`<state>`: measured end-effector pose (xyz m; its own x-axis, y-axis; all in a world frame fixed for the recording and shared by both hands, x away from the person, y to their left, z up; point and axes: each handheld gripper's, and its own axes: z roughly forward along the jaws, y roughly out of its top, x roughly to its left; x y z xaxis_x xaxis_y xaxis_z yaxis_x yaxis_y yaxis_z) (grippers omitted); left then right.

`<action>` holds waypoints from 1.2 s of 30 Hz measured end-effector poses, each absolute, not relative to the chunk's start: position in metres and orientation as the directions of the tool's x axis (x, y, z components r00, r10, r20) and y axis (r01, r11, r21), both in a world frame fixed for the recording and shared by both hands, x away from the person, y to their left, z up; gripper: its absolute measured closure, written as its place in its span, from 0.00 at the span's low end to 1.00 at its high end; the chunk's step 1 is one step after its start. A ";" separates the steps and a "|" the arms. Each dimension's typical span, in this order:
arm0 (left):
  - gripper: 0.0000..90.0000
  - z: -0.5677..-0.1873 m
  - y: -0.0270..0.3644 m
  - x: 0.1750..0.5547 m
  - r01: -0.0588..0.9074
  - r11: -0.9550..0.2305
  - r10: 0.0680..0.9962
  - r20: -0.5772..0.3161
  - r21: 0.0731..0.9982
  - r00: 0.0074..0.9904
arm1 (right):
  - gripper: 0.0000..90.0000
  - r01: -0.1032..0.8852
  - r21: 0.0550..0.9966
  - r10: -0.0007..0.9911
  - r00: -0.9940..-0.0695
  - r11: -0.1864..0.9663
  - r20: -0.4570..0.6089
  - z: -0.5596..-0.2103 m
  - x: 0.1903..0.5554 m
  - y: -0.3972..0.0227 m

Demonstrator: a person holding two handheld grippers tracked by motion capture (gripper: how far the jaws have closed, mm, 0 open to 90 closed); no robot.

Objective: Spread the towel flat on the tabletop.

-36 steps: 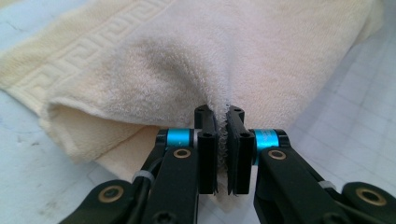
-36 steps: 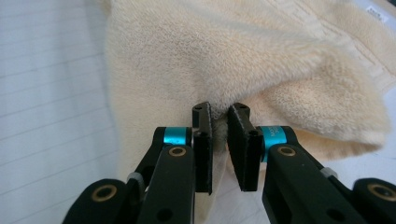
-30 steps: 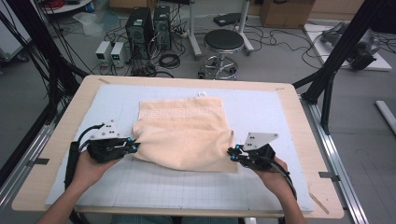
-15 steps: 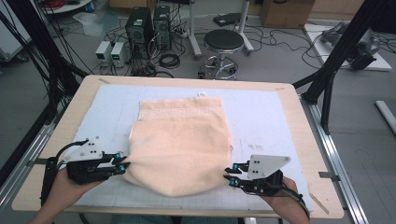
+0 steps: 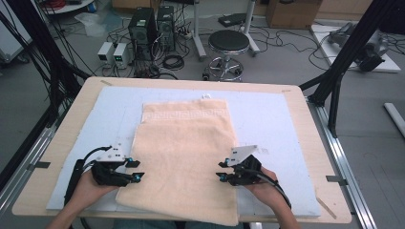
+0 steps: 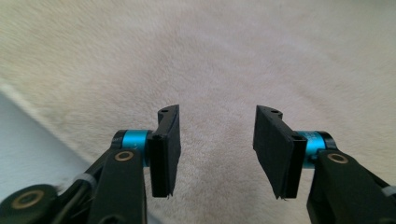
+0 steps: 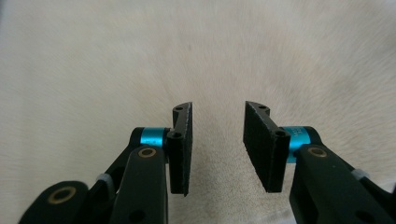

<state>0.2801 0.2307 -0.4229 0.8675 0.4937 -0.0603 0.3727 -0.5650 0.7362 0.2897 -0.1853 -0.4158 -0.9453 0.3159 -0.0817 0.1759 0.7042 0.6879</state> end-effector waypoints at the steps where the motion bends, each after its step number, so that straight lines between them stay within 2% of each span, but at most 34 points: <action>1: 0.63 -0.426 0.228 0.282 0.373 -0.576 0.488 -0.060 0.727 0.871 | 0.71 0.181 0.672 0.317 -0.945 0.718 -0.084 -0.420 0.292 -0.183; 3: 0.70 -0.433 0.224 0.286 0.376 -0.608 0.472 -0.063 0.699 0.879 | 0.72 0.207 0.636 0.319 -0.945 0.744 -0.065 -0.429 0.298 -0.181; 5: 0.78 -0.437 0.225 0.285 0.354 -0.589 0.471 -0.047 0.727 0.881 | 0.75 0.240 0.659 0.328 -0.944 0.713 -0.012 -0.433 0.303 -0.185; 6: 0.79 -0.437 0.226 0.285 0.364 -0.579 0.475 -0.060 0.729 0.878 | 0.78 0.255 0.668 0.333 -0.943 0.699 0.012 -0.434 0.304 -0.186; 9: 0.92 -0.438 0.227 0.283 0.368 -0.569 0.476 -0.071 0.735 0.877 | 0.92 0.260 0.673 0.321 -0.946 0.693 0.035 -0.434 0.302 -0.187; 13: 0.96 -0.428 0.225 0.273 0.335 -0.578 0.467 -0.034 0.744 0.884 | 0.95 0.227 0.671 0.311 -0.950 0.706 -0.006 -0.430 0.295 -0.186; 17: 0.96 -0.410 0.232 0.249 0.295 -0.529 0.445 -0.036 0.796 0.895 | 0.95 0.183 0.719 0.292 -0.956 0.670 -0.029 -0.414 0.277 -0.193; 24: 0.96 -0.389 0.242 0.201 0.241 -0.518 0.402 -0.015 0.821 0.916 | 0.94 0.111 0.756 0.243 -0.968 0.645 -0.065 -0.394 0.233 -0.199; 27: 0.94 -0.387 0.243 0.187 0.227 -0.507 0.387 -0.016 0.831 0.922 | 0.88 0.090 0.780 0.203 -0.978 0.620 -0.049 -0.389 0.216 -0.200; 30: 0.78 -0.387 0.243 0.191 0.233 -0.503 0.408 -0.009 0.833 0.913 | 0.81 0.070 0.788 0.209 -0.975 0.612 -0.076 -0.384 0.211 -0.202; 34: 0.68 -0.392 0.240 0.219 0.250 -0.502 0.466 0.015 0.828 0.884 | 0.76 0.075 0.756 0.263 -0.956 0.650 -0.132 -0.385 0.233 -0.199; 36: 0.67 -0.398 0.236 0.237 0.278 -0.489 0.494 0.000 0.827 0.870 | 0.76 0.091 0.739 0.286 -0.948 0.667 -0.142 -0.391 0.249 -0.195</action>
<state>0.2370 0.2363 -0.3976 0.8696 0.4938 -0.0003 0.2778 -0.4887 0.8271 0.2491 -0.1951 -0.3911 -0.9477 0.2861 -0.1416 0.0910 0.6673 0.7392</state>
